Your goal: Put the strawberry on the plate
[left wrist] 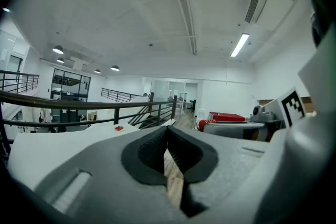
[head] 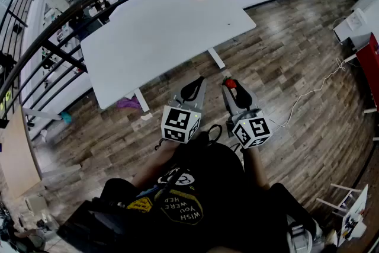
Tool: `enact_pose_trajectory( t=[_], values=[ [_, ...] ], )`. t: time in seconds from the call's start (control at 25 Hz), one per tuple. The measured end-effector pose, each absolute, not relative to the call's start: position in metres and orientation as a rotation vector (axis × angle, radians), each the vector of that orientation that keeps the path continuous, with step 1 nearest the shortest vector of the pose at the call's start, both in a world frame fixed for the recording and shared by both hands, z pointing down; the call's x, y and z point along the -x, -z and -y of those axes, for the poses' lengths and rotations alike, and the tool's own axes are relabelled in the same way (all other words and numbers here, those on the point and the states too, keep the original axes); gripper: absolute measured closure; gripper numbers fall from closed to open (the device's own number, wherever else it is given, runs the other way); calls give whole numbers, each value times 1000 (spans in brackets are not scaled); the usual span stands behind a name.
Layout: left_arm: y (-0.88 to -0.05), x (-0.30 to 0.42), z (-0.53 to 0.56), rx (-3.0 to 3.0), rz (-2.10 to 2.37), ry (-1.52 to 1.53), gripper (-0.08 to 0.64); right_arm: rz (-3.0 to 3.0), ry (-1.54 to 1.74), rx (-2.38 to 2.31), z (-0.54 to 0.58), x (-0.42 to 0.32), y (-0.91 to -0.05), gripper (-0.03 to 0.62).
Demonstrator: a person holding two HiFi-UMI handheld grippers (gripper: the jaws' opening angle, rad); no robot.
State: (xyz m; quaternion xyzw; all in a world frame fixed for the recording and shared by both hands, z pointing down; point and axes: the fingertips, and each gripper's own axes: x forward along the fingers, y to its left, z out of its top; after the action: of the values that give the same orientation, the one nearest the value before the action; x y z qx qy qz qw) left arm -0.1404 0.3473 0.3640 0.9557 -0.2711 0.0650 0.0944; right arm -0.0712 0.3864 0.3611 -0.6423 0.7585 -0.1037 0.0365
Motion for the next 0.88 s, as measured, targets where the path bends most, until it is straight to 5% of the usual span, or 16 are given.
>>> enact_pose_trajectory(
  t=[0.88],
  values=[
    [-374,95,-369,-2835,770,-207,561,-2352,323,1917,-400,43,-370,451]
  ],
)
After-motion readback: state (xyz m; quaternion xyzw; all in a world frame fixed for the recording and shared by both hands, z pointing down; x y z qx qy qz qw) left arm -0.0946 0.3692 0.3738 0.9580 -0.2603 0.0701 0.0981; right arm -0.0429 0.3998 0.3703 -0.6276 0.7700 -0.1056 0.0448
